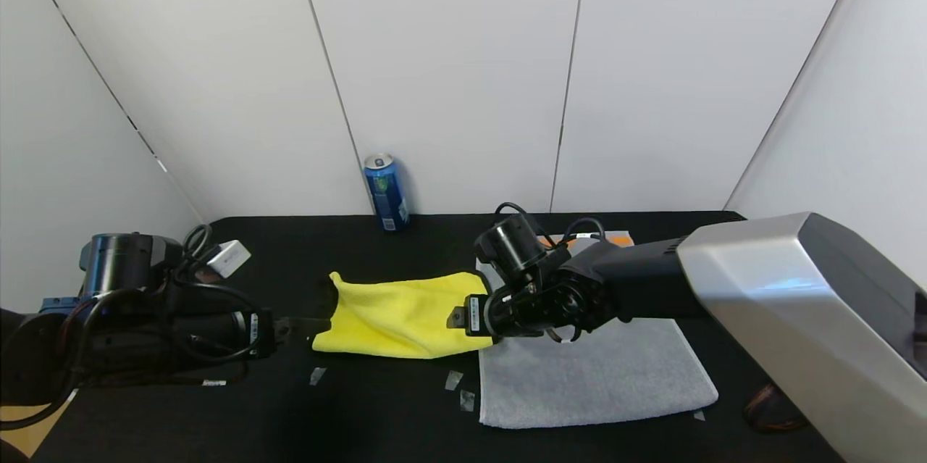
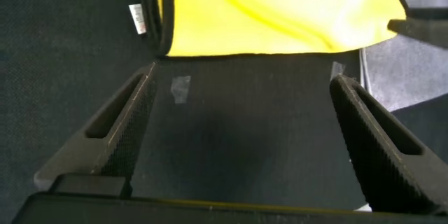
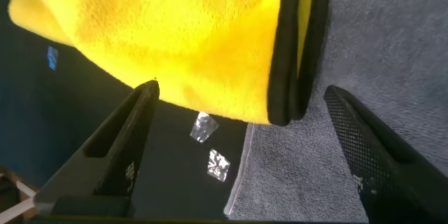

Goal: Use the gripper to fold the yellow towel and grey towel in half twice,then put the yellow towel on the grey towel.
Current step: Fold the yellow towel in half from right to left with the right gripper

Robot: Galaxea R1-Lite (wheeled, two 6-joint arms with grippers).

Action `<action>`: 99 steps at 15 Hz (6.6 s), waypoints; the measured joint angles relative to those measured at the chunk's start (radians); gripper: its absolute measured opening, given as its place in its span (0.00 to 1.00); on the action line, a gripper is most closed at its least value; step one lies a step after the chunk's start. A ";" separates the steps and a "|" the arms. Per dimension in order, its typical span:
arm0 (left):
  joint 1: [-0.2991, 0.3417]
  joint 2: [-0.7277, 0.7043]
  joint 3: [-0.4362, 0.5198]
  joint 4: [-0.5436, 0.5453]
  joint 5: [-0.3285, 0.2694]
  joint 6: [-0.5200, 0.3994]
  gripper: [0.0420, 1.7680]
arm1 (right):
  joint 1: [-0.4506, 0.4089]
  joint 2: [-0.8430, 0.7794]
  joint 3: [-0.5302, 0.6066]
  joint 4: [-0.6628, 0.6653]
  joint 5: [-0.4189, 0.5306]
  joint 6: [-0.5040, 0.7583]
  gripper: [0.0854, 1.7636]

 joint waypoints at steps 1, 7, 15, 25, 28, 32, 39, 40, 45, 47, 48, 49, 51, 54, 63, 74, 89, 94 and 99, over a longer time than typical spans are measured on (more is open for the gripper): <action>0.004 0.005 0.000 -0.012 0.000 0.001 0.97 | 0.002 0.006 0.000 0.000 0.000 0.000 0.96; 0.019 0.021 0.009 -0.038 -0.001 0.002 0.97 | 0.004 0.026 -0.022 0.014 0.002 -0.003 0.96; 0.019 0.021 0.013 -0.038 0.000 0.002 0.97 | 0.002 0.071 -0.175 0.172 0.009 0.003 0.96; 0.024 0.021 0.016 -0.038 0.001 0.002 0.97 | 0.006 0.098 -0.199 0.207 0.010 -0.052 0.96; 0.025 0.021 0.019 -0.039 0.001 0.003 0.97 | 0.010 0.101 -0.199 0.202 0.010 -0.053 0.97; 0.026 0.021 0.023 -0.039 0.001 0.004 0.97 | 0.011 0.102 -0.201 0.193 0.010 -0.054 0.97; 0.026 0.021 0.024 -0.039 0.003 0.004 0.97 | 0.013 0.107 -0.206 0.176 0.013 -0.084 0.97; 0.026 0.021 0.024 -0.039 0.003 0.004 0.97 | 0.013 0.108 -0.206 0.176 0.013 -0.088 0.97; 0.026 0.021 0.024 -0.040 0.003 0.004 0.97 | 0.014 0.111 -0.207 0.174 0.011 -0.092 0.58; 0.026 0.021 0.024 -0.040 0.003 0.004 0.97 | 0.014 0.113 -0.207 0.174 0.009 -0.092 0.45; 0.026 0.021 0.024 -0.040 0.003 0.004 0.97 | 0.014 0.114 -0.207 0.174 0.009 -0.092 0.38; 0.026 0.021 0.024 -0.040 0.004 0.004 0.97 | 0.014 0.114 -0.207 0.173 0.009 -0.092 0.08; 0.026 0.022 0.024 -0.040 0.004 0.004 0.97 | 0.014 0.115 -0.207 0.174 0.005 -0.092 0.03; 0.027 0.022 0.024 -0.040 0.005 0.004 0.97 | 0.018 0.111 -0.206 0.175 0.004 -0.091 0.03; 0.030 0.022 0.039 -0.066 0.006 0.003 0.97 | -0.026 -0.004 -0.200 0.174 -0.001 -0.091 0.03; 0.029 0.022 0.040 -0.067 0.006 0.004 0.97 | 0.025 -0.034 -0.186 0.165 -0.073 -0.173 0.03; 0.025 0.011 0.073 -0.112 0.010 0.010 0.97 | 0.159 0.050 -0.209 -0.033 -0.053 -0.335 0.03; 0.018 0.011 0.083 -0.113 0.011 0.023 0.97 | 0.163 0.106 -0.211 -0.121 -0.048 -0.343 0.03; 0.018 0.011 0.089 -0.113 0.011 0.024 0.97 | 0.163 0.138 -0.216 -0.171 0.007 -0.342 0.03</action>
